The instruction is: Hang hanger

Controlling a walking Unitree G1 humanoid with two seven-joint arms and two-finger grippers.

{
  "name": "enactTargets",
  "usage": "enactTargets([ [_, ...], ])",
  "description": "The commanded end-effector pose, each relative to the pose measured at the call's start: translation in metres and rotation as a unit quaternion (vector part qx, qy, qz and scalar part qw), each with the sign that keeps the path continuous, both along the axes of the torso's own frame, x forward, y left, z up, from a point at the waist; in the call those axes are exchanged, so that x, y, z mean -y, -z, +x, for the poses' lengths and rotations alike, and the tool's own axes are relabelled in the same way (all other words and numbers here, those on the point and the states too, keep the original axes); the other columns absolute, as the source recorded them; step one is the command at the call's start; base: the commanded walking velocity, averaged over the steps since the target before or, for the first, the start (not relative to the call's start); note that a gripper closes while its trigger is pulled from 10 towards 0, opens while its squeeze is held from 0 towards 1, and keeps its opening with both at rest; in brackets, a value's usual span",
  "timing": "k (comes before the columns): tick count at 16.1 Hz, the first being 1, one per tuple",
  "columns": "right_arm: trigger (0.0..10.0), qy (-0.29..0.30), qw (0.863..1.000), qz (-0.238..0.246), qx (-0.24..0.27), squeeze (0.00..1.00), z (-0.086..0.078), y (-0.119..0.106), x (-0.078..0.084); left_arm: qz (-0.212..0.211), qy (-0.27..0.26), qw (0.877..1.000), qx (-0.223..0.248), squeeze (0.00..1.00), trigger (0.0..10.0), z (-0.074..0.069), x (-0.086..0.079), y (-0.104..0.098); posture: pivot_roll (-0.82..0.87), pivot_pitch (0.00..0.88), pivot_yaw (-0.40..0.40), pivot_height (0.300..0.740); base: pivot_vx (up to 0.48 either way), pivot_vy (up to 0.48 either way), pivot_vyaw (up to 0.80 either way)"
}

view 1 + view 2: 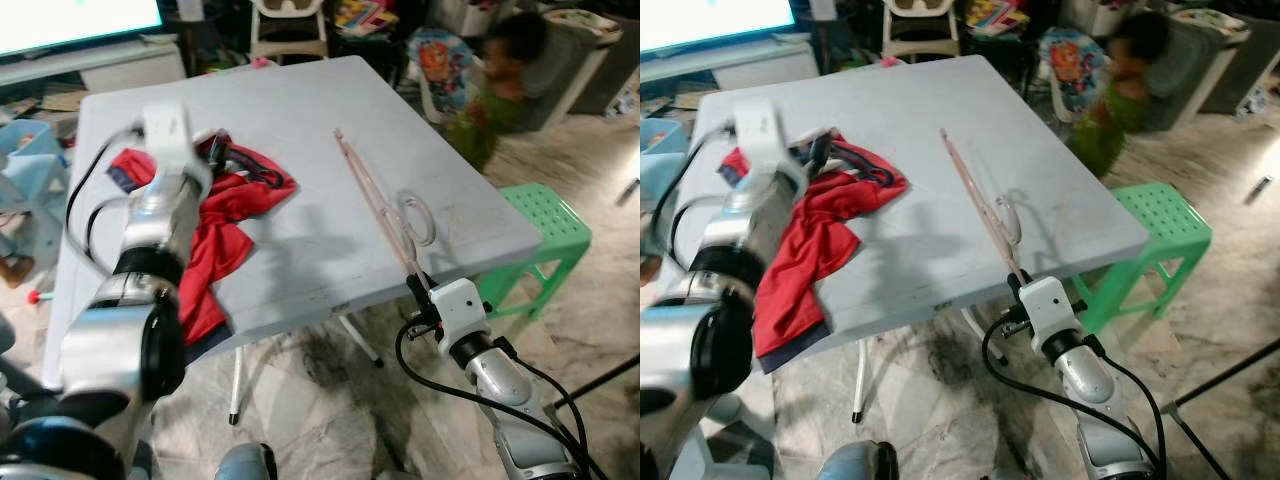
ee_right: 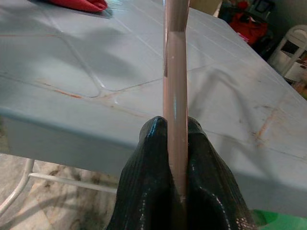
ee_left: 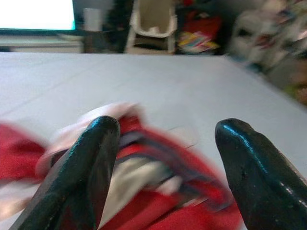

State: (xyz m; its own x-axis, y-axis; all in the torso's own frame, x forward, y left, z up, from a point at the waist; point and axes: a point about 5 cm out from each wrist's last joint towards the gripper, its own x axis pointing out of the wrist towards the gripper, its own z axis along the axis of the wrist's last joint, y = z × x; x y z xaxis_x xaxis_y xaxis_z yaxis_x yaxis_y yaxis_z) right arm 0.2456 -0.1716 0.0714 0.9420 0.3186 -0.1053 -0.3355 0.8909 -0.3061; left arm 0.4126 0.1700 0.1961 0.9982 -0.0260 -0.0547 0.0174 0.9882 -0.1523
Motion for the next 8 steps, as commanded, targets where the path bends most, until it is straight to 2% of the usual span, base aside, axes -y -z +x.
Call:
enactTargets([
  [1, 10.0, 0.009, 1.0, -0.003, 0.008, 0.0, 0.001, -0.003, 0.002, -0.02, 0.013, 0.999, 0.021, 0.0, 10.0, 0.004, 0.006, -0.014, -0.12, 0.0, 0.04, 0.74, 0.0, 0.0, 0.0],
  [3, 10.0, 0.011, 1.0, -0.003, 0.013, 0.0, 0.0, -0.004, 0.001, -0.007, 0.033, 0.997, 0.074, 0.0, 10.0, 0.01, 0.018, -0.042, -0.12, 0.0, 0.048, 0.74, 0.0, 0.0, 0.0],
  [5, 10.0, 0.014, 1.0, -0.002, 0.011, 0.0, -0.004, -0.002, 0.001, 0.028, 0.025, 0.989, 0.14, 0.0, 10.0, 0.008, 0.023, -0.057, -0.11, 0.0, 0.054, 0.74, 0.0, 0.0, 0.0],
  [6, 10.0, 0.015, 1.0, -0.002, 0.009, 0.0, -0.004, -0.002, 0.001, 0.035, 0.011, 0.988, 0.148, 0.0, 10.0, 0.004, 0.02, -0.05, -0.11, 0.0, 0.054, 0.74, 0.0, 0.0, 0.0],
  [8, 10.0, 0.011, 1.0, 0.0, 0.004, 0.0, -0.004, 0.001, 0.0, 0.017, -0.012, 0.991, 0.134, 0.0, 10.0, -0.012, 0.014, -0.017, -0.07, 0.0, 0.043, 0.74, 0.0, 0.0, 0.0],
])
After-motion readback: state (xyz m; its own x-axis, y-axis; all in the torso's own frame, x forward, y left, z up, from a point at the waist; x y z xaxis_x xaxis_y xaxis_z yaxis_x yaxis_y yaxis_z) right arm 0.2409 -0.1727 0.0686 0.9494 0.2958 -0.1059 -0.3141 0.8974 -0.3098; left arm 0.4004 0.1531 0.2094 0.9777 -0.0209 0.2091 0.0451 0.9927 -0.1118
